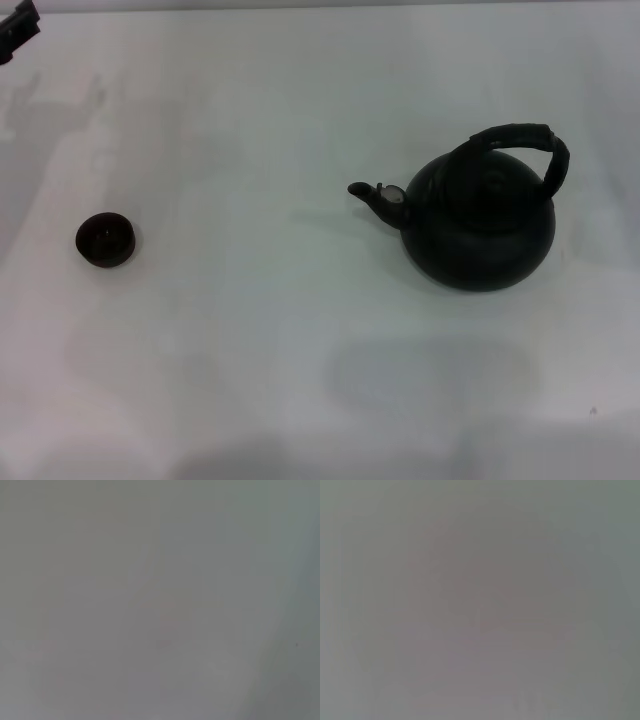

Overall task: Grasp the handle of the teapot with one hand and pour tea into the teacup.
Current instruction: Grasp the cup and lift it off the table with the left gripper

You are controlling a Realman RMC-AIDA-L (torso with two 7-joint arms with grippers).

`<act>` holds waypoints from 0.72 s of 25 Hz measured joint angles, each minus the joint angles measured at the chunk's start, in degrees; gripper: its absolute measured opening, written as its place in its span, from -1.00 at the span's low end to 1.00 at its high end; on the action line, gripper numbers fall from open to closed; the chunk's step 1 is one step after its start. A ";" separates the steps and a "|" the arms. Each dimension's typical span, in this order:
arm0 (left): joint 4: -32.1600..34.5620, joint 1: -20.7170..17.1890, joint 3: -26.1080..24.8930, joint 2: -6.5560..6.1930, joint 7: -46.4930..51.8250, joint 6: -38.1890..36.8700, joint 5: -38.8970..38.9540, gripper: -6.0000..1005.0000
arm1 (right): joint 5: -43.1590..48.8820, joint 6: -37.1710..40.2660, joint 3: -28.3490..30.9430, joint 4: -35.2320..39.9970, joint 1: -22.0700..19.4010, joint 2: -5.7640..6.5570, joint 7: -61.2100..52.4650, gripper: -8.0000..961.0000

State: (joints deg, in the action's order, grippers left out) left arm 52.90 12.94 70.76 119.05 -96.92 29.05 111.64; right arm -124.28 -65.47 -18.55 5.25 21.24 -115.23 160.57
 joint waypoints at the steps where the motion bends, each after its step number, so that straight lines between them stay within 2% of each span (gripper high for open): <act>1: 0.24 -0.26 0.19 0.01 0.06 -0.02 0.03 0.72 | 0.00 0.00 0.00 -0.01 -0.08 0.00 0.00 0.76; 4: 4.07 -2.85 3.34 0.09 0.38 -1.66 0.13 0.72 | 0.00 0.01 0.01 0.00 -0.31 0.03 0.00 0.76; 9: 13.48 -8.38 10.61 -0.16 5.28 -9.41 0.00 0.72 | 0.00 0.08 0.01 0.24 -0.33 0.08 0.00 0.76; 10: 13.48 -8.38 10.61 -0.16 5.28 -9.41 0.00 0.72 | 0.00 0.11 0.01 0.29 -0.33 0.09 0.00 0.76; 14: 21.56 -13.91 12.19 -0.35 10.52 -10.17 -0.65 0.72 | 0.00 0.13 0.01 0.35 -0.33 0.09 0.00 0.76; 15: 23.94 -15.75 12.44 -0.42 12.84 -9.83 -2.02 0.72 | 0.00 0.14 0.01 0.36 -0.33 0.09 0.00 0.76; 18: 26.54 -17.65 12.58 -0.52 17.86 -7.68 -7.92 0.72 | 0.00 0.44 0.00 0.39 -0.33 0.09 0.00 0.76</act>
State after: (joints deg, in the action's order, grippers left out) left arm 79.43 -4.71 83.34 118.53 -79.06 21.37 103.72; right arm -124.27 -65.03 -18.54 5.64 20.91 -115.13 160.57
